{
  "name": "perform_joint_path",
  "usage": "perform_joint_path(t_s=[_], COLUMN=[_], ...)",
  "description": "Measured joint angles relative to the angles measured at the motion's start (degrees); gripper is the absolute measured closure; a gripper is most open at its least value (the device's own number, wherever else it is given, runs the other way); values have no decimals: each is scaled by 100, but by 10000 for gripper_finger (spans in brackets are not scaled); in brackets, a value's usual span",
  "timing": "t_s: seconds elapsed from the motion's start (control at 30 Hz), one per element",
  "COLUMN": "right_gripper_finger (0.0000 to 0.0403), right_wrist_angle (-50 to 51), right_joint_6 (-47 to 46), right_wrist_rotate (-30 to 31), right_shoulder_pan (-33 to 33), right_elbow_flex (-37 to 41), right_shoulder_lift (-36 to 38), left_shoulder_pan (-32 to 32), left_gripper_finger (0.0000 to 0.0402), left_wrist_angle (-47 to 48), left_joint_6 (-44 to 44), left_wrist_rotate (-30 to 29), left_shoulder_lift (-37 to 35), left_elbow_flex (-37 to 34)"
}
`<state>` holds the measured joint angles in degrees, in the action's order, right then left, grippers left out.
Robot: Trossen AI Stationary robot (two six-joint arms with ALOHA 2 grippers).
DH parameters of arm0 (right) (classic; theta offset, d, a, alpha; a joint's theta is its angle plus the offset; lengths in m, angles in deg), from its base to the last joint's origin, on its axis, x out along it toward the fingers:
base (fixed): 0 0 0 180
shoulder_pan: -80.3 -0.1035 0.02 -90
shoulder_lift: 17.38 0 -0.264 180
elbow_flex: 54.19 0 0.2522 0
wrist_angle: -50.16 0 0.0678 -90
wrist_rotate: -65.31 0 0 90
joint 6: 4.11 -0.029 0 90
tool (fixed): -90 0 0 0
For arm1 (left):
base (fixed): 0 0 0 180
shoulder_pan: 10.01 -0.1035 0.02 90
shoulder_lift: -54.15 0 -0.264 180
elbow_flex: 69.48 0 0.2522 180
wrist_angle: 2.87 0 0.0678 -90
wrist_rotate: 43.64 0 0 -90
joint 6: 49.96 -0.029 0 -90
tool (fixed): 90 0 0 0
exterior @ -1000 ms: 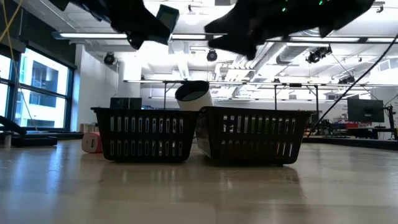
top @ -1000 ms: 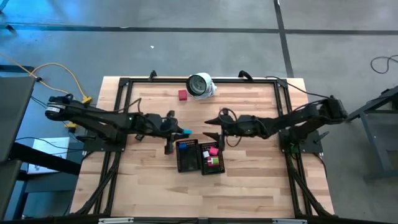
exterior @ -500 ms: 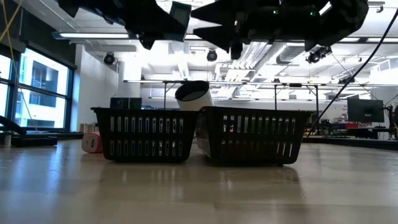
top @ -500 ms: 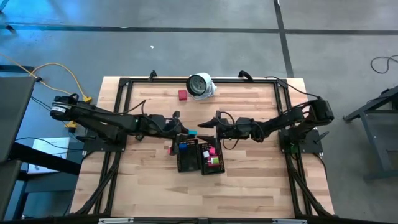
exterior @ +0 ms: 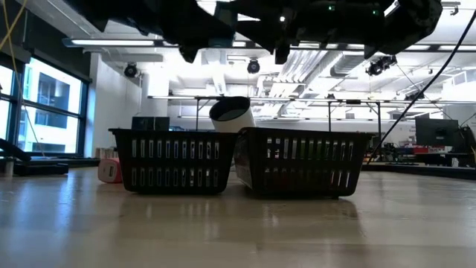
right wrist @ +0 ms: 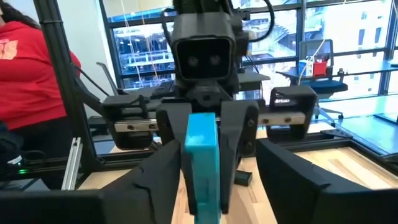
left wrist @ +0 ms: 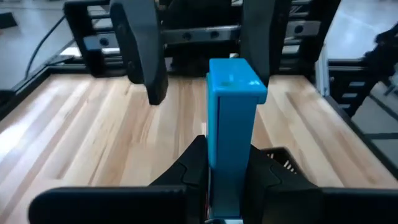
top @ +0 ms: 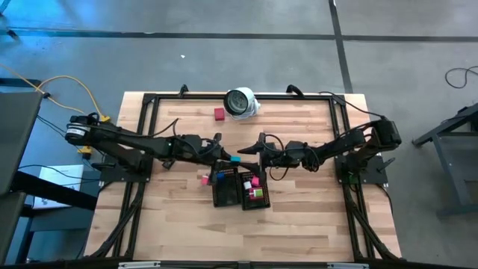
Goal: Pick & Place Office items
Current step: Put the light blue digital clock into the left black bin
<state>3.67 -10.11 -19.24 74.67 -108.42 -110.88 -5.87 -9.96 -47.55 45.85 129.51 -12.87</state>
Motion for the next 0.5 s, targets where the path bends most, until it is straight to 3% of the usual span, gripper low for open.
perform_joint_path(t_s=[0.27,0.5], right_gripper_finger=[261,341], right_wrist_angle=[75,83], right_joint_6=[2,6], right_wrist_rotate=[-4,-30], right_shoulder_pan=[0,-4], right_elbow_flex=[0,0], right_shoulder_lift=[0,0], left_shoulder_pan=[-76,-79], left_gripper_finger=[359,359], left_wrist_angle=[-249,-350], left_joint_6=[15,-21], left_wrist_rotate=[109,186], left_shoulder_lift=[96,94], left_elbow_flex=[9,9])
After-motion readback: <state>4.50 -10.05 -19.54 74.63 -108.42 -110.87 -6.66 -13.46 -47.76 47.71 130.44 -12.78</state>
